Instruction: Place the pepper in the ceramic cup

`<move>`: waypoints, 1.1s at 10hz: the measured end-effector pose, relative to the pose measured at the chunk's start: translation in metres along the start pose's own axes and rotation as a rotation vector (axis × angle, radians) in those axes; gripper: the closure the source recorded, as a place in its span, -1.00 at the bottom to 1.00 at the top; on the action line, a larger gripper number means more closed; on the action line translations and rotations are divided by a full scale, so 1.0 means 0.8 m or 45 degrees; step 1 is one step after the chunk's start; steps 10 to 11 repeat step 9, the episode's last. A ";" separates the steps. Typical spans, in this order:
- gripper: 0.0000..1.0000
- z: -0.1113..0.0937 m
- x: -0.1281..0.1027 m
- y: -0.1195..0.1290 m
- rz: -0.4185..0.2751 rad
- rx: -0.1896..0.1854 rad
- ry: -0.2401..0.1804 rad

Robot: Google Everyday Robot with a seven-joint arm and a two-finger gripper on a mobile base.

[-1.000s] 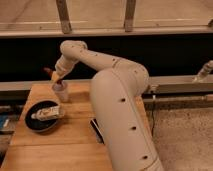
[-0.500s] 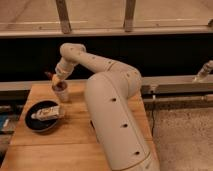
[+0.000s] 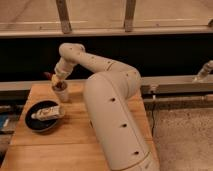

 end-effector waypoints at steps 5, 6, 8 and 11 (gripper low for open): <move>-0.60 -0.011 -0.002 -0.001 0.004 0.006 -0.044; -0.60 -0.014 -0.003 -0.001 0.007 0.005 -0.060; -0.60 -0.019 -0.004 -0.001 -0.003 0.007 -0.084; -0.60 -0.018 -0.004 -0.001 -0.005 0.007 -0.083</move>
